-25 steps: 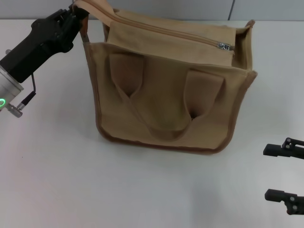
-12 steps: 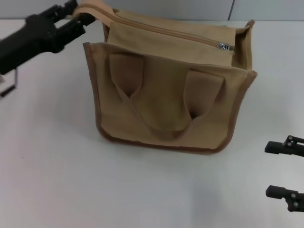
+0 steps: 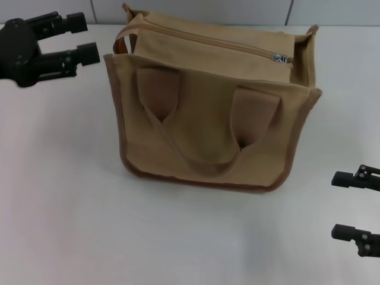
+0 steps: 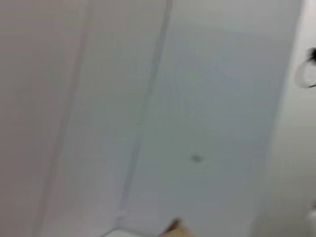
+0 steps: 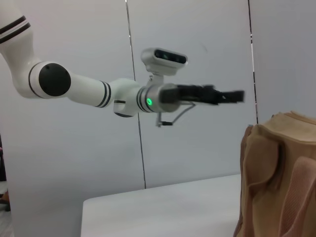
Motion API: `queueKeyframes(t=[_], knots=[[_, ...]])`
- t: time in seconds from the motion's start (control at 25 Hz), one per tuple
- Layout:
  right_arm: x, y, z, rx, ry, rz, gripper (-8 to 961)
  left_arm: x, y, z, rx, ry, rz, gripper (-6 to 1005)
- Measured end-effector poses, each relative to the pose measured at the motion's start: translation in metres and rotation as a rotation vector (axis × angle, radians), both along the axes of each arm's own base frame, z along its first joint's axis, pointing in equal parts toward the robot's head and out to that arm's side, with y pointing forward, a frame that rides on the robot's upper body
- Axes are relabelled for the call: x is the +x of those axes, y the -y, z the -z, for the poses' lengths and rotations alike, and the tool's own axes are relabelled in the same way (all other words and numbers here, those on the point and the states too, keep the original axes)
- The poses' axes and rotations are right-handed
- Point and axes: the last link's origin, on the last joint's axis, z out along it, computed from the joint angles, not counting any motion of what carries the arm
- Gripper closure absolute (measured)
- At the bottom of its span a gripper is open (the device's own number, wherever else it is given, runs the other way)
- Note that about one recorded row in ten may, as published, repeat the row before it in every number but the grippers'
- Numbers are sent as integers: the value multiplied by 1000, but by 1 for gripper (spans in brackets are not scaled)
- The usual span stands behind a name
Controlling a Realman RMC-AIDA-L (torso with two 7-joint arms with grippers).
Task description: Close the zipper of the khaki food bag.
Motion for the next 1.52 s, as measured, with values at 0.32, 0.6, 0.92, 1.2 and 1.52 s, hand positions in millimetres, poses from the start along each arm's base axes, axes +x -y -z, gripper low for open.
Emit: queueKeyframes(t=[0.32,0.6,0.92,1.2,1.52], knots=[[-2,-3,7,-20,-10,8,185,17,34,62,-244,106,154,193],[-6,-5,18,-86,-1,0,185,3,64,124,-265,31,218,196],[-8,-8,48,-145,57,19,185,-18,77,162,-265,-93,173,197],[-10,-12,61,-153,89,19,185,-22,81,168,-271,-109,153,197],[-10,-12,61,-153,89,19,185,-23,84,168,-274,-103,147,197]])
